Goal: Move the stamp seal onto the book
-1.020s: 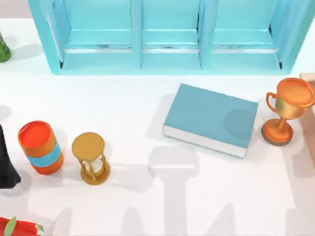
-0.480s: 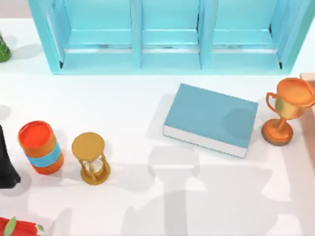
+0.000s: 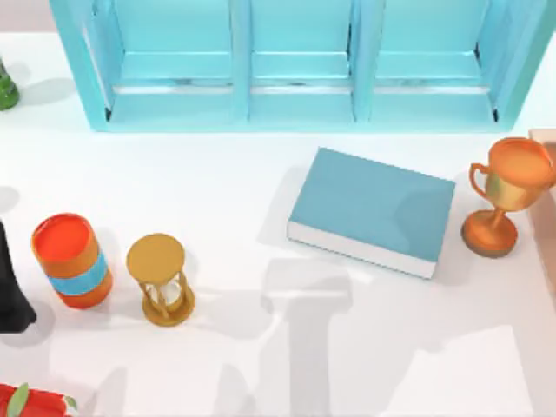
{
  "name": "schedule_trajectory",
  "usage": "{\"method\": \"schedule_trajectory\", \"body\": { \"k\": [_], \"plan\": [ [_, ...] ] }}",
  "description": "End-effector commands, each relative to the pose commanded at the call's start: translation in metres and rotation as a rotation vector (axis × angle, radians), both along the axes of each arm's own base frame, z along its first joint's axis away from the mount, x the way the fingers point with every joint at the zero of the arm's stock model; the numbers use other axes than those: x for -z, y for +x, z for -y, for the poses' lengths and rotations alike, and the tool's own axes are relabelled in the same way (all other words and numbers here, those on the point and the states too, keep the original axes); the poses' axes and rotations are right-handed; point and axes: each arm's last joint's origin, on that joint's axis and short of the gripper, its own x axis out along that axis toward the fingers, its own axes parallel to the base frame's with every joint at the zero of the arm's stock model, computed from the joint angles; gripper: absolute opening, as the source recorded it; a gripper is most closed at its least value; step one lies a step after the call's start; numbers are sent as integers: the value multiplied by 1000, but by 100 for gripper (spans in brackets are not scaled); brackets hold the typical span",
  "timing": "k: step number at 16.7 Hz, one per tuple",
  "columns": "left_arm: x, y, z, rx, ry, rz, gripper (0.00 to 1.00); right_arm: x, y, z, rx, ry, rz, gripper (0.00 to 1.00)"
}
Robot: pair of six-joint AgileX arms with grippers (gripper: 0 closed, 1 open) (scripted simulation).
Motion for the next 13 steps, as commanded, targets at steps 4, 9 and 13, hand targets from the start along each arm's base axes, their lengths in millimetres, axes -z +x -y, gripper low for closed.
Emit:
{"method": "schedule_trajectory", "body": {
  "k": [4,9,13],
  "plan": [
    [0,0,0,0,0,0,100,5,6,4,-4,13,-40,100],
    [0,0,0,0,0,0,100,8,5,2,-6,12,-39,100],
    [0,0,0,0,0,0,100,34,5,1,-4,12,-39,100]
  ]
}}
